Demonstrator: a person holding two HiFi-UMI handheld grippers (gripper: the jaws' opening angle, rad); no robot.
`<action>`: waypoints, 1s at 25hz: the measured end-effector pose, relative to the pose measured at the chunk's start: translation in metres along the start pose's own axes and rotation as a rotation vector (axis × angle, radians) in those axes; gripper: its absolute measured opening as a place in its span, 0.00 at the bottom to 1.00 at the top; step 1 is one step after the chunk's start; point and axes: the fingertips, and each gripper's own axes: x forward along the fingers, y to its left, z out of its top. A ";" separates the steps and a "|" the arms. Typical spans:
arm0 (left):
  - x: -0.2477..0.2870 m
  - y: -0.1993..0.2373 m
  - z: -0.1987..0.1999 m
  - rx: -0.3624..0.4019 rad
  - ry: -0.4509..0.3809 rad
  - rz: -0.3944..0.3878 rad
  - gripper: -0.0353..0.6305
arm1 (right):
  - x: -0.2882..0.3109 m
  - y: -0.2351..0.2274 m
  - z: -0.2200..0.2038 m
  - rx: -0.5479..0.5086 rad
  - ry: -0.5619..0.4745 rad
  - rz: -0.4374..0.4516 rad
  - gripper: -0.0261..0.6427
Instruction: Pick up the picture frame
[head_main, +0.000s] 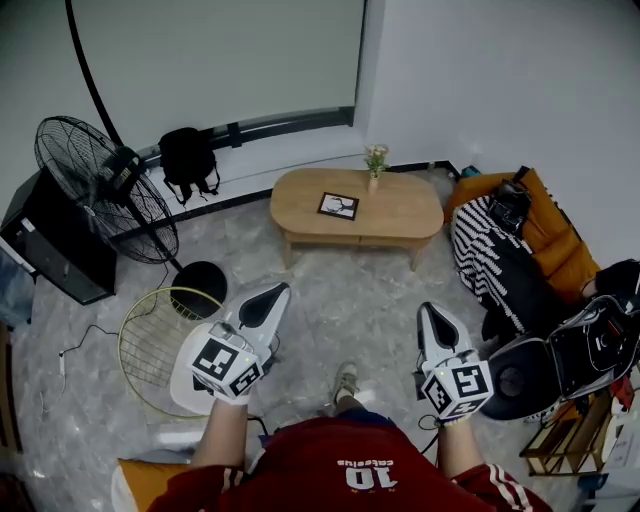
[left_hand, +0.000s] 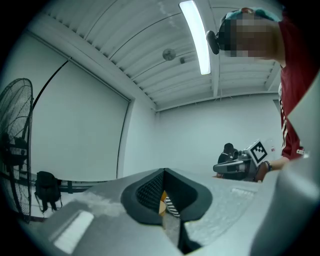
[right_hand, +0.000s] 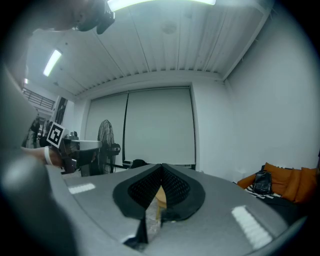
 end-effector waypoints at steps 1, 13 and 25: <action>0.008 0.002 -0.002 0.001 0.004 -0.002 0.05 | 0.006 -0.006 -0.001 0.004 0.004 0.002 0.03; 0.140 0.054 -0.015 -0.006 0.006 0.007 0.05 | 0.123 -0.092 0.001 0.022 0.006 0.061 0.03; 0.228 0.096 -0.015 0.030 0.062 0.051 0.05 | 0.204 -0.151 -0.002 0.100 0.005 0.140 0.03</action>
